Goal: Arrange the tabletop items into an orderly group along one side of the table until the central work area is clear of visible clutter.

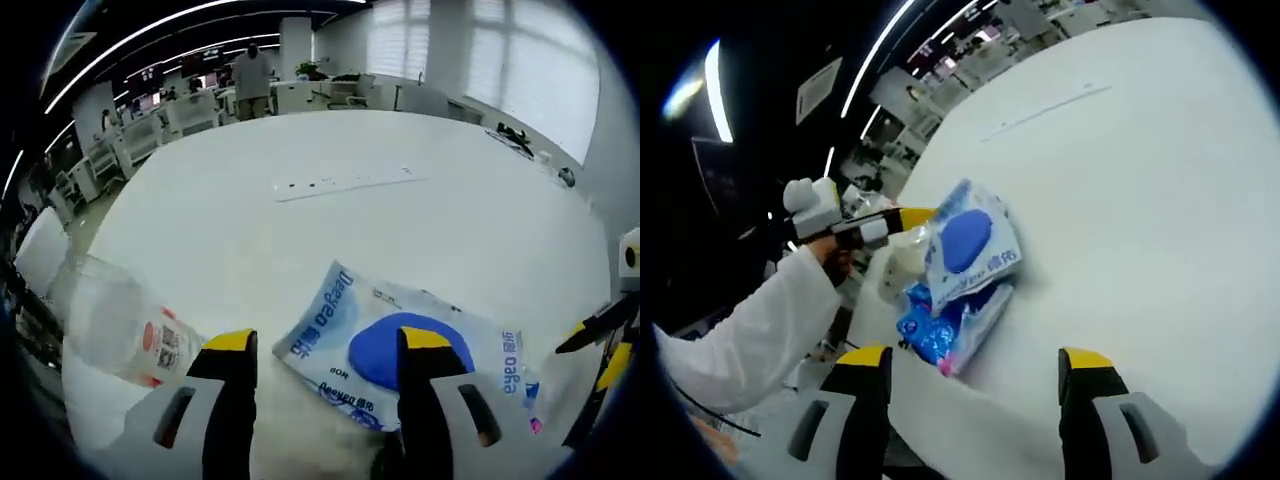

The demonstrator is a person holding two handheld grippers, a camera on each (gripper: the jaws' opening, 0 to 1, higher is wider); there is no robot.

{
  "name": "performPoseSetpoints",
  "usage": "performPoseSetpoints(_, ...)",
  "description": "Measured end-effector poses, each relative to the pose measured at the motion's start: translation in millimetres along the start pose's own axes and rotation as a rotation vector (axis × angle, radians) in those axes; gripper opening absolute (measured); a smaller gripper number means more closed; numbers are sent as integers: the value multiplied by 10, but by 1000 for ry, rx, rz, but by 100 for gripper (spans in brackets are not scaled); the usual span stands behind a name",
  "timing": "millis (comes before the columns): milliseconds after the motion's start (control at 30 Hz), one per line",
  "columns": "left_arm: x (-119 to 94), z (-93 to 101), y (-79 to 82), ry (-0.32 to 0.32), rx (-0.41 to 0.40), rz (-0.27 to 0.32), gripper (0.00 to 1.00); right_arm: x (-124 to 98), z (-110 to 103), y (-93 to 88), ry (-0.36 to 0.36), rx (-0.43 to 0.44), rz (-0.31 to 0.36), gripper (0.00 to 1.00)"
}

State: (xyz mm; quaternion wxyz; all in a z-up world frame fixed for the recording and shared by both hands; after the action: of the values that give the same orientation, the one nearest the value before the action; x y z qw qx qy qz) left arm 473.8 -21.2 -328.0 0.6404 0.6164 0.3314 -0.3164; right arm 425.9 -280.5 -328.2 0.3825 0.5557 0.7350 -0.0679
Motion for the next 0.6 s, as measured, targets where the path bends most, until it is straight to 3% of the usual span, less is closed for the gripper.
performPoseSetpoints(167,187,-82,79,-10,14,-13,53,55,-14,144,3,42,27,68)
performPoseSetpoints(500,391,-89,57,7,103,-106,47,289,43,382,9,130,50,63)
performPoseSetpoints(600,445,-136,36,-4,79,-127,44,315,52,417,-6,150,55,62)
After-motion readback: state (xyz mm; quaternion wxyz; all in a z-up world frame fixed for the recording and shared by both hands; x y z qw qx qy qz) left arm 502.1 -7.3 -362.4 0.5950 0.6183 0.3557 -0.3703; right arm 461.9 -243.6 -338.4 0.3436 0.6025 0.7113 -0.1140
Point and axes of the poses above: the point that each gripper's makers call its tool centre point, and the gripper's own axes: x roughly forward along the fingers, z roughly to its right, y roughly out of its top, the point moved 5 cm from there along -x, roughly backward along the fingers, and after that the axes turned 8 degrees about -z, right-handed, at the moved point
